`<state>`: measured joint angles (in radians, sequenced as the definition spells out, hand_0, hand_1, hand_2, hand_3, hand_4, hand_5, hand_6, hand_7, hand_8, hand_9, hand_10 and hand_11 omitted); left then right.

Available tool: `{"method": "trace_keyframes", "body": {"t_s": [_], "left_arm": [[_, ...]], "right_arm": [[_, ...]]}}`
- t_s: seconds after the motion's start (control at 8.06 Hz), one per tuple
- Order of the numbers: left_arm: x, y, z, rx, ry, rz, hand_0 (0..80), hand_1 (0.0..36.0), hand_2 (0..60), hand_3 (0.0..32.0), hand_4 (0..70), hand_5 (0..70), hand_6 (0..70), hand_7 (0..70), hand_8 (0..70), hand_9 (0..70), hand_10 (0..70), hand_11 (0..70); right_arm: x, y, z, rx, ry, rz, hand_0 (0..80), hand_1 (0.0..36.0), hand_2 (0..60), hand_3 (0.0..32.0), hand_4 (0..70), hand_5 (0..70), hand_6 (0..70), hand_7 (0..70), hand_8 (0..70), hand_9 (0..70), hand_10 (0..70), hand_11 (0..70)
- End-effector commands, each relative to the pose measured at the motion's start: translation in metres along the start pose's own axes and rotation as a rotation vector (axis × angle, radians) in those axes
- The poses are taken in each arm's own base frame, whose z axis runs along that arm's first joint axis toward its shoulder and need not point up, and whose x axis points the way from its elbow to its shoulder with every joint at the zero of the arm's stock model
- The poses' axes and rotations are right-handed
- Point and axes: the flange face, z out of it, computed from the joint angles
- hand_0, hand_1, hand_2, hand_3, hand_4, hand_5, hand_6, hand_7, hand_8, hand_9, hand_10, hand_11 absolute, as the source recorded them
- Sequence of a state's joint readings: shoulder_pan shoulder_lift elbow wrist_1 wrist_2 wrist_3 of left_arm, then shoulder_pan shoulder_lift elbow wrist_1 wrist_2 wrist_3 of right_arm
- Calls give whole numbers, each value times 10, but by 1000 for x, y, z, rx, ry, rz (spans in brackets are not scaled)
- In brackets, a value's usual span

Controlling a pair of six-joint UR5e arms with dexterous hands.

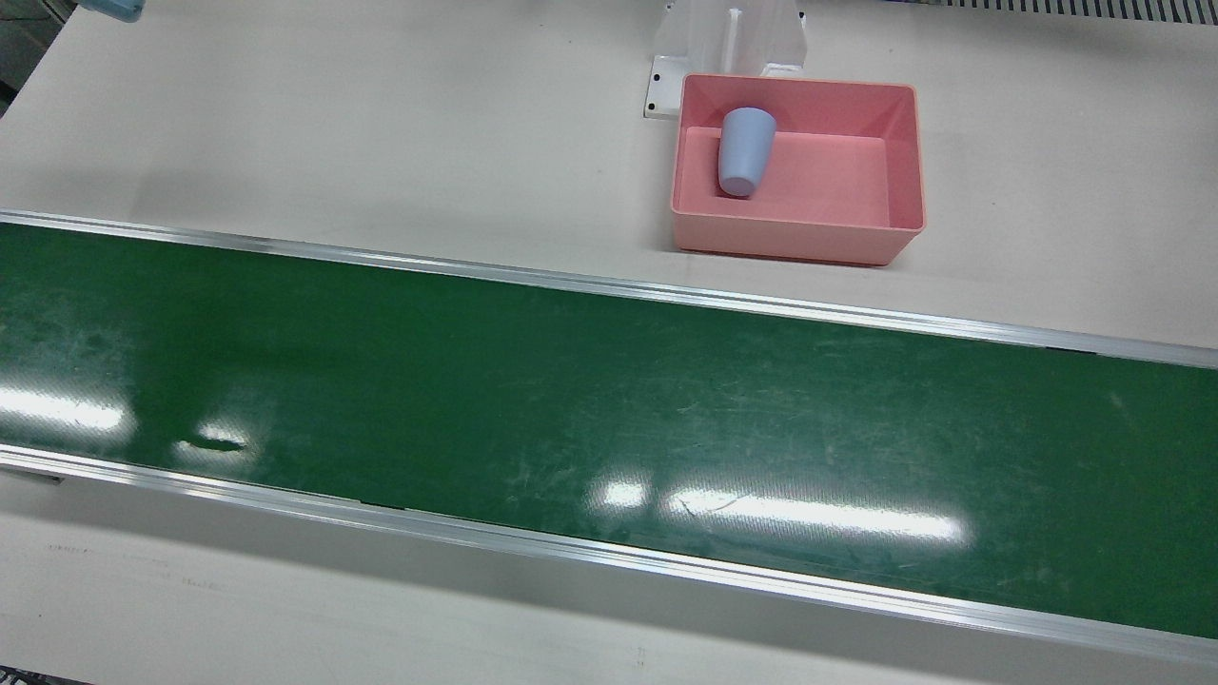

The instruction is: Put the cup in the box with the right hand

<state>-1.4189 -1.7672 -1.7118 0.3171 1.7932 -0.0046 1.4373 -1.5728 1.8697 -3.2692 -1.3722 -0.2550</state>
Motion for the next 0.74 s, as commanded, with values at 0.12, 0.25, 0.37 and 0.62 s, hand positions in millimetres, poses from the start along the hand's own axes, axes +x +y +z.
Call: {"method": "trace_keyframes", "body": {"t_s": [0.12,0.25,0.37,0.62], "left_arm": [[0,0,0,-1,0,0,0,0,0,0,0,0,0,0,0,0,0,0],[0,0,0,-1,0,0,0,0,0,0,0,0,0,0,0,0,0,0],[0,1,0,-1,0,0,0,0,0,0,0,0,0,0,0,0,0,0],[0,1,0,-3,0,1,0,0,0,0,0,0,0,0,0,0,0,0]], "right_arm": [[-34,-94,-58,162,-41,9,520,15,0,0,471,63,118,524,212,279,158,232],[-32,-103,-65,176,-38,10,515,11,0,0,489,62,120,532,220,285,151,220],[-29,-116,-67,176,-39,16,514,12,0,0,525,60,125,554,228,295,139,202],[-29,-121,-66,158,-47,26,489,0,0,0,494,54,116,522,224,286,173,248]]}}
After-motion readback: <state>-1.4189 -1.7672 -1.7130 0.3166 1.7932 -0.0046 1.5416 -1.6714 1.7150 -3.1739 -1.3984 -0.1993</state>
